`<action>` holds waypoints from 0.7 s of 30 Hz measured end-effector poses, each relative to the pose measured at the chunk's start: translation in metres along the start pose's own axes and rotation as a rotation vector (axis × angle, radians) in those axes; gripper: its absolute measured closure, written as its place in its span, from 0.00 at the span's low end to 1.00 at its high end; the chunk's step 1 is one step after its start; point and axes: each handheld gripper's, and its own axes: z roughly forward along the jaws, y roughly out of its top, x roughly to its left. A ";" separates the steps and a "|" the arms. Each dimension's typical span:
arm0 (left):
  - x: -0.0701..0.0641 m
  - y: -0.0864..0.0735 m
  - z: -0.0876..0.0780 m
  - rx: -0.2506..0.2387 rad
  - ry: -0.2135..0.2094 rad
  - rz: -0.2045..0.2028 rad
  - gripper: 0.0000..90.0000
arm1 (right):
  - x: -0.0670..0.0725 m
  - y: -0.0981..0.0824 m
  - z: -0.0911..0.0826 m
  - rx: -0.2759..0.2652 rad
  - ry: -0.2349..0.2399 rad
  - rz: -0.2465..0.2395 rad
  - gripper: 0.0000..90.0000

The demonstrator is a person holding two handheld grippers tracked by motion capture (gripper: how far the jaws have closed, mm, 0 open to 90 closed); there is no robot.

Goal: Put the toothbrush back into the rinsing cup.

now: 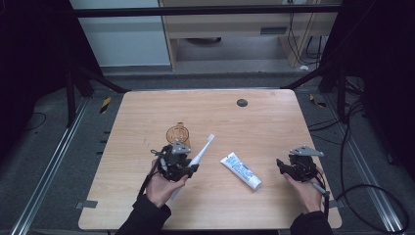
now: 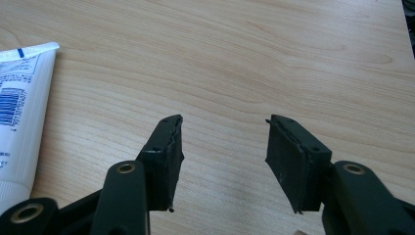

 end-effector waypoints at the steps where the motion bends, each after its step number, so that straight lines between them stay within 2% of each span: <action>1: 0.005 0.002 -0.008 -0.025 0.007 -0.010 0.74 | 0.000 0.000 0.000 -0.001 0.000 -0.001 0.53; 2: 0.005 0.002 -0.008 -0.025 0.007 -0.010 0.74 | 0.000 0.000 0.000 -0.001 0.000 -0.001 0.53; 8: 0.018 0.006 -0.026 -0.094 0.035 -0.043 0.74 | 0.000 0.000 0.001 -0.002 -0.003 -0.005 0.53; 9: 0.021 0.008 -0.030 -0.118 0.047 -0.049 0.74 | 0.000 0.000 0.001 -0.003 -0.003 -0.005 0.53; 14: 0.031 0.012 -0.039 -0.166 0.089 -0.062 0.74 | 0.001 0.000 0.001 -0.004 -0.002 -0.010 0.53; 15: 0.037 0.015 -0.044 -0.205 0.112 -0.076 0.74 | 0.001 0.000 0.001 -0.007 -0.007 -0.009 0.52; 16: 0.037 0.015 -0.044 -0.205 0.112 -0.076 0.74 | 0.001 0.000 0.001 -0.009 -0.007 -0.009 0.52; 18: 0.043 0.019 -0.049 -0.249 0.128 -0.094 0.74 | 0.001 0.000 0.001 -0.012 -0.010 -0.011 0.52; 21: 0.049 0.025 -0.052 -0.289 0.146 -0.106 0.74 | 0.002 0.000 0.002 -0.014 -0.013 -0.014 0.51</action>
